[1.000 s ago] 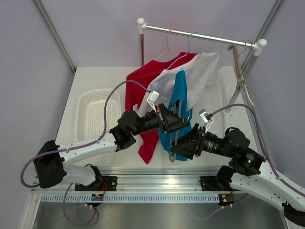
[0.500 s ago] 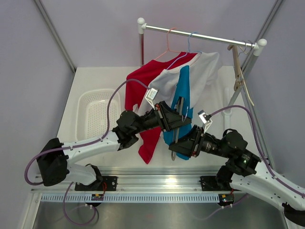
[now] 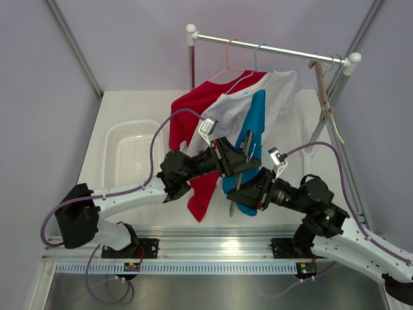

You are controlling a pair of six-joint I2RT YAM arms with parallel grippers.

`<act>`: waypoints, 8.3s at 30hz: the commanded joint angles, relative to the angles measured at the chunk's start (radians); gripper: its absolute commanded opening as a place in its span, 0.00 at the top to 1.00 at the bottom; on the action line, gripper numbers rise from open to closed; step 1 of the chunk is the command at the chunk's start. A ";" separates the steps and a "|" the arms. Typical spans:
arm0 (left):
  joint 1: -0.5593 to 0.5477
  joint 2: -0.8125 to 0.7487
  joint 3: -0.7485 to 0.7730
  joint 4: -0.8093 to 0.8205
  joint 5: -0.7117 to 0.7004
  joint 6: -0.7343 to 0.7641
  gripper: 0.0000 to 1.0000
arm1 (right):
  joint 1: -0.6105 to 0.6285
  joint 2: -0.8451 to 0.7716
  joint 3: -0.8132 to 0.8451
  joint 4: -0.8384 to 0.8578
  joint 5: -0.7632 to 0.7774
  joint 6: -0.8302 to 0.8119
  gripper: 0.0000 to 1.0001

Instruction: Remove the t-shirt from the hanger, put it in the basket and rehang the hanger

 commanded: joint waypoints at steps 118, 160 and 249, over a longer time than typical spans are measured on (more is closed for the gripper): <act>0.220 -0.008 0.700 -0.876 -0.289 0.903 1.00 | 0.009 -0.220 0.439 -0.595 -0.239 -0.032 1.00; 0.174 -1.097 -0.022 -1.358 -0.341 0.780 1.00 | -0.690 0.515 0.459 -0.035 -0.240 0.099 1.00; 0.482 -0.223 0.900 -0.777 -0.950 1.754 1.00 | -0.761 0.092 0.255 -0.362 -0.388 -0.169 0.02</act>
